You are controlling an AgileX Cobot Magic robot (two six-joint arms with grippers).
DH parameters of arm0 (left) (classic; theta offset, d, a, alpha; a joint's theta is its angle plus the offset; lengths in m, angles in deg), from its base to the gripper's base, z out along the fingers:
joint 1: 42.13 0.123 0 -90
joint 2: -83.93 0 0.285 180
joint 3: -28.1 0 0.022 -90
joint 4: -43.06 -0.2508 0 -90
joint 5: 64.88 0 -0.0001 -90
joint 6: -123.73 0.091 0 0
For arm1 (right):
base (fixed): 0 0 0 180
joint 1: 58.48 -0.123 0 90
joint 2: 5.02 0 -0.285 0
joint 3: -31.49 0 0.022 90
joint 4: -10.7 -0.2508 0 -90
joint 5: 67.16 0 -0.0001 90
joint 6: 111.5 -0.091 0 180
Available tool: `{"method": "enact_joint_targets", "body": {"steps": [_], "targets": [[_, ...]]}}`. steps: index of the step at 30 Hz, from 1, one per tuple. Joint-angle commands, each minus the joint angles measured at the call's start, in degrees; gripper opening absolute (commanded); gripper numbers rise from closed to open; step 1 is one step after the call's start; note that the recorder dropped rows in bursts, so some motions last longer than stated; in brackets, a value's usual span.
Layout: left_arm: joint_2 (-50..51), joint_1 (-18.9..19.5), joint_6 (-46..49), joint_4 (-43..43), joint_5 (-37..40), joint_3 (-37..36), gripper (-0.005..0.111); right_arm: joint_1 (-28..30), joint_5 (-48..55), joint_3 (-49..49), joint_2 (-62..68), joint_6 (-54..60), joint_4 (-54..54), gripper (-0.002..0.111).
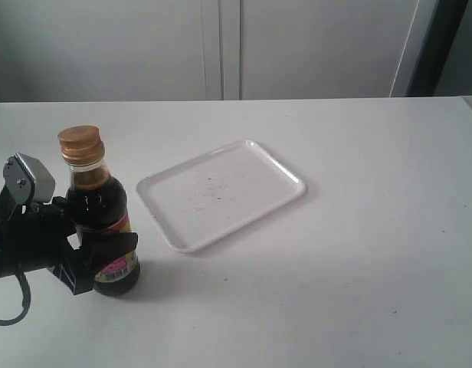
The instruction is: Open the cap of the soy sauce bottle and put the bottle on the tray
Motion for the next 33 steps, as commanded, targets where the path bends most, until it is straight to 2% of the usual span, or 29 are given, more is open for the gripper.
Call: {"method": "enact_joint_targets", "body": {"steps": [1,12,17,22,24,26,29,33], "targets": [[-0.04,-0.40,-0.55,-1.97,0.73,-0.13,0.000,0.23,-0.51,-5.23,7.10,1.66,0.60,0.000],[-0.04,-0.40,-0.55,-2.15,0.74,-0.13,0.000,0.23,8.45,-16.69,25.68,2.54,7.30,0.000],[-0.04,-0.40,-0.55,-2.15,0.74,-0.13,0.000,-0.56,19.02,-22.20,35.21,5.33,7.43,0.000],[-0.04,-0.40,-0.55,-2.15,0.74,-0.13,0.000,-5.47,33.65,-28.19,43.99,10.56,6.98,0.000],[-0.04,-0.40,-0.55,-2.15,0.74,-0.13,0.000,-7.04,36.42,-29.71,46.05,10.72,6.98,0.000],[-0.04,-0.40,-0.55,-2.15,0.74,-0.13,0.000,-9.23,38.40,-31.25,48.84,16.34,0.87,0.000],[-0.04,-0.40,-0.55,-2.15,0.74,-0.13,0.000,-12.37,41.17,-32.53,53.02,34.18,-16.88,0.000],[-0.04,-0.40,-0.55,-2.15,0.74,-0.13,0.000,-12.83,48.34,-34.45,57.44,48.17,-32.56,0.000]]}}
